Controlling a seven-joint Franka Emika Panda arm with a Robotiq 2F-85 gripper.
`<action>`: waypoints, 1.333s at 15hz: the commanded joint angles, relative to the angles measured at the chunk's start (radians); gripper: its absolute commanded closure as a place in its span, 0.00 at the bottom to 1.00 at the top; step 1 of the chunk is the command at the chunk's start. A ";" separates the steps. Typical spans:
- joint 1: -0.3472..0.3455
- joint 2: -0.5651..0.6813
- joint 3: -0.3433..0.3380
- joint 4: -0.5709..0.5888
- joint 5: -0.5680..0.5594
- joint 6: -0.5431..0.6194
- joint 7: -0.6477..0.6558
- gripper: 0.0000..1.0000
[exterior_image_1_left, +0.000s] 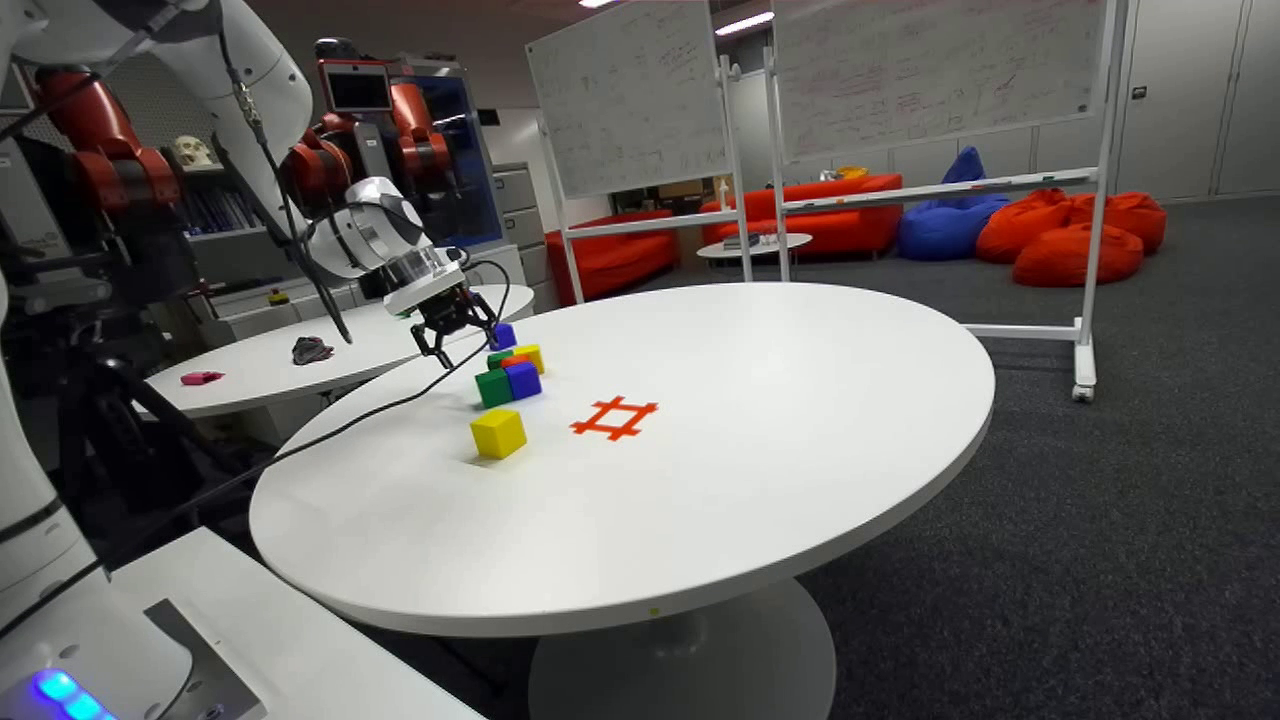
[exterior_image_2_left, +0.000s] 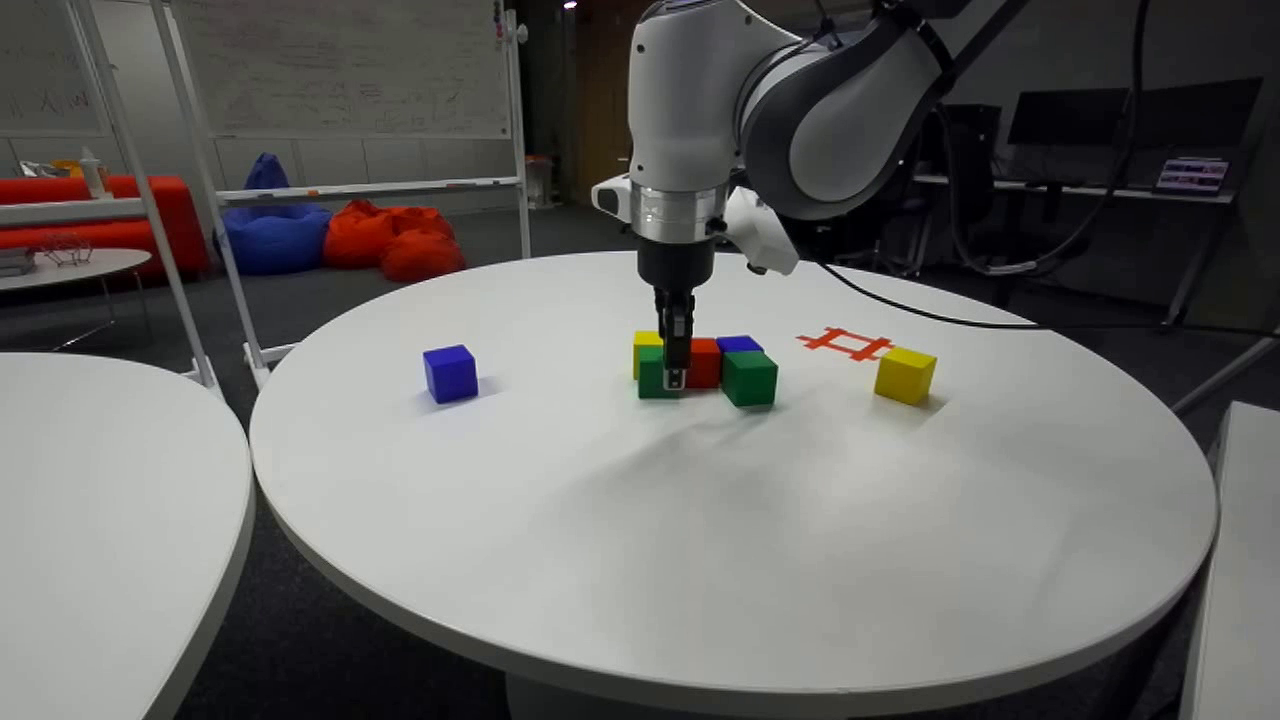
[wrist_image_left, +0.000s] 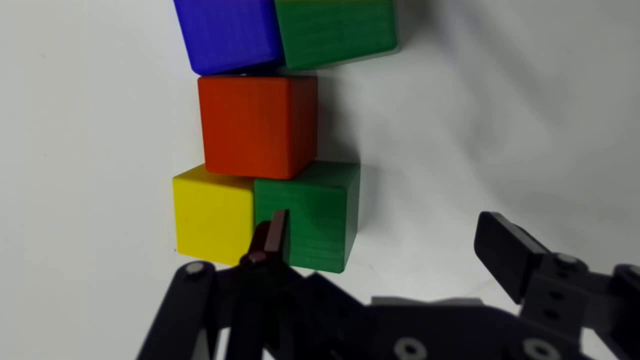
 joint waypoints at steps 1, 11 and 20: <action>0.004 0.000 -0.004 0.001 0.005 -0.001 -0.003 0.00; 0.004 0.000 -0.004 0.001 0.005 -0.001 -0.003 0.00; -0.059 -0.052 0.084 -0.062 0.133 0.051 -0.153 0.00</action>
